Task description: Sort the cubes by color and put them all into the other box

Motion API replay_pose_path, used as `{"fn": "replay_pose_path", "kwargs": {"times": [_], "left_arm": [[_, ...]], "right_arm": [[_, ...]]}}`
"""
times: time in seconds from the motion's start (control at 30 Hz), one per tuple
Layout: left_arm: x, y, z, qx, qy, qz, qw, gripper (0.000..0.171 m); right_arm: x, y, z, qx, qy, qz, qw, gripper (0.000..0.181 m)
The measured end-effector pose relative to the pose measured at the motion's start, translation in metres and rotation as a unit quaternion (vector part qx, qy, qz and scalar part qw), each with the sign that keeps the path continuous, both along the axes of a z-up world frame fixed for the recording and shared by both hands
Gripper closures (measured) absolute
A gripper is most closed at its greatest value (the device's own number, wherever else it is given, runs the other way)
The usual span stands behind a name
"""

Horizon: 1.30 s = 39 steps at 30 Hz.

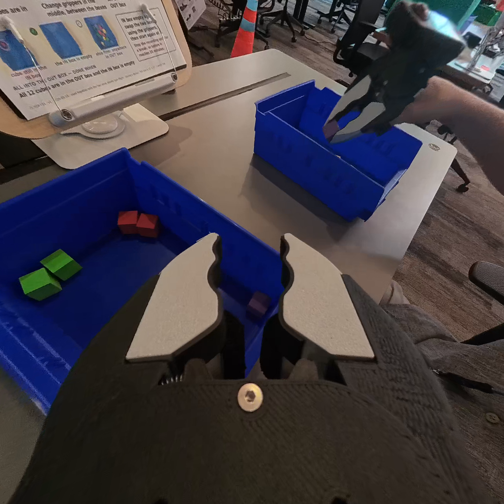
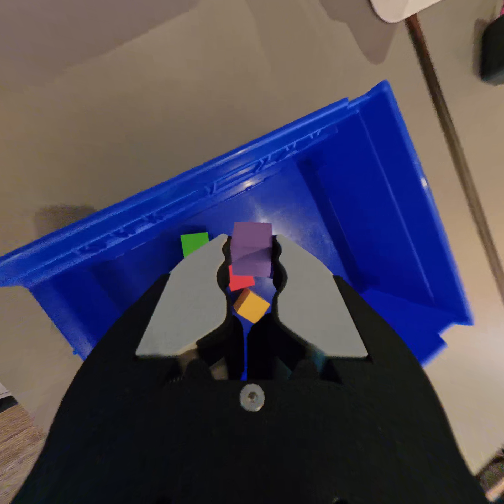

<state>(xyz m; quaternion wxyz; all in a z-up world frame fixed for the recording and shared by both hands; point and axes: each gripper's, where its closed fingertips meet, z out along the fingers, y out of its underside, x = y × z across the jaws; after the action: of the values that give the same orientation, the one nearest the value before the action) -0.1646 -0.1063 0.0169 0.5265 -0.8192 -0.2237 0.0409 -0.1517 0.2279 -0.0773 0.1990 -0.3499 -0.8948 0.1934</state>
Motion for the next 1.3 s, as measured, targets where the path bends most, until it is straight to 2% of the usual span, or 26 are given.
{"fn": "replay_pose_path", "kwargs": {"times": [0.23,0.6,0.77,0.9,1.0,1.1,1.3], "left_arm": [[-0.005,-0.009,0.002,0.000,0.000,0.010,1.000,0.130],[-0.012,-0.018,-0.018,-0.063,0.000,0.026,0.998,0.130],[-0.014,-0.022,-0.018,-0.068,0.001,0.030,0.997,0.130],[-0.017,-0.028,-0.016,-0.066,0.002,0.038,0.997,0.130],[-0.018,-0.032,-0.015,-0.066,0.002,0.042,0.997,0.130],[-0.019,-0.033,-0.016,-0.070,0.002,0.045,0.997,0.130],[-0.023,-0.038,-0.021,-0.089,0.007,0.055,0.995,0.130]], "right_arm": [[-0.017,0.005,-0.039,-0.001,-0.070,-0.028,0.997,0.154],[-0.021,0.011,-0.071,0.045,-0.139,-0.057,0.988,0.153],[-0.019,0.018,-0.080,0.067,-0.177,-0.078,0.979,0.153],[-0.021,0.020,-0.082,0.083,-0.180,-0.083,0.977,0.150],[-0.024,0.021,-0.082,0.088,-0.173,-0.085,0.977,0.134],[-0.025,0.021,-0.078,0.085,-0.162,-0.086,0.979,0.135],[-0.016,0.037,-0.044,0.128,-0.092,-0.095,0.983,0.137]]}}
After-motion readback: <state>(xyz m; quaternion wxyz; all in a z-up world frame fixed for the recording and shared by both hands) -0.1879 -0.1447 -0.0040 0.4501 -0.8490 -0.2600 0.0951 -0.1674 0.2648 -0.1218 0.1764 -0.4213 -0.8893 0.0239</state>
